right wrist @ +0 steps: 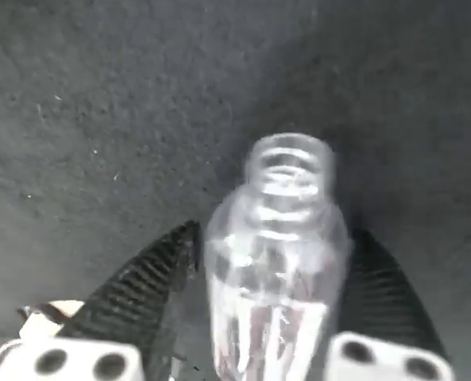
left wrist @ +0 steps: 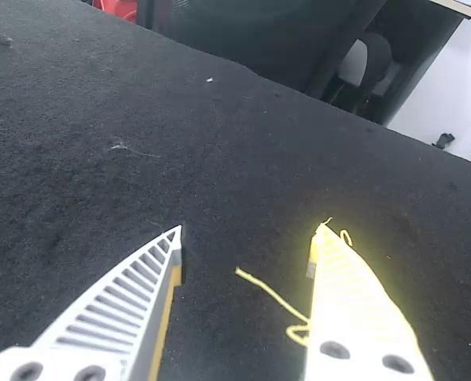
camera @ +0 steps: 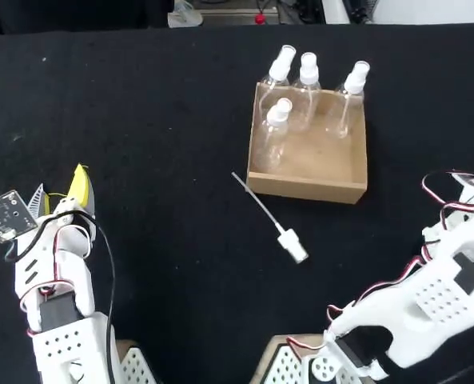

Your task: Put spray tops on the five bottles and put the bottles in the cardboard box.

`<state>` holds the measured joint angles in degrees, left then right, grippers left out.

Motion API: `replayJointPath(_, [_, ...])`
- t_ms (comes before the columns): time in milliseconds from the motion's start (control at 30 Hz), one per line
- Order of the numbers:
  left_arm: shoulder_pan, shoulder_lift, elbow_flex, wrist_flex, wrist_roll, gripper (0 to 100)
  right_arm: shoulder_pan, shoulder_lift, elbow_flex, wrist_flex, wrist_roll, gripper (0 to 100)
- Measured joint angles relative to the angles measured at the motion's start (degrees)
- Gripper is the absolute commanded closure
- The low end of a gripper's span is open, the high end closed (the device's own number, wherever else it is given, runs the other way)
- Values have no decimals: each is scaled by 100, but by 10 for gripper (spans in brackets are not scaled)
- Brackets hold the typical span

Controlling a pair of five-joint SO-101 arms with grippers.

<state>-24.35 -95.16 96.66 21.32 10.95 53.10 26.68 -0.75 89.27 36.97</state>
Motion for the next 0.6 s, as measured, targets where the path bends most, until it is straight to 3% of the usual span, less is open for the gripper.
replayJointPath(100, [0, 0, 0, 0, 0, 748, 0, 0, -334, 185, -229, 991])
replayJointPath(300, [0, 0, 0, 0, 0, 748, -62, 0, -1345, 958, -440, 970])
replayJointPath(600, [0, 0, 0, 0, 0, 748, -580, -1380, -1389, 580, -440, 987])
